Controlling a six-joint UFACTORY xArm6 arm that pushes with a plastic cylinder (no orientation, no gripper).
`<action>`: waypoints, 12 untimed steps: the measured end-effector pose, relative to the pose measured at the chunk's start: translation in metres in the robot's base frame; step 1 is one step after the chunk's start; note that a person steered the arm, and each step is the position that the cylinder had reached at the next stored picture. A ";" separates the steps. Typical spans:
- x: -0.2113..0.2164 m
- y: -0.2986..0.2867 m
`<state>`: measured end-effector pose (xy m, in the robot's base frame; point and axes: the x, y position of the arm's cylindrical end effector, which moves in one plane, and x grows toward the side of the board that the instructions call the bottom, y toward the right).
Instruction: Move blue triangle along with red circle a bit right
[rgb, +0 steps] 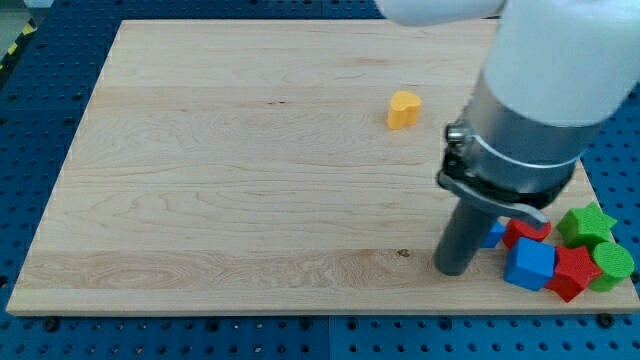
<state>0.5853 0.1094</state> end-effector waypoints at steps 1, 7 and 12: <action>-0.013 -0.037; -0.040 0.012; -0.040 0.051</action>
<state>0.5452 0.1603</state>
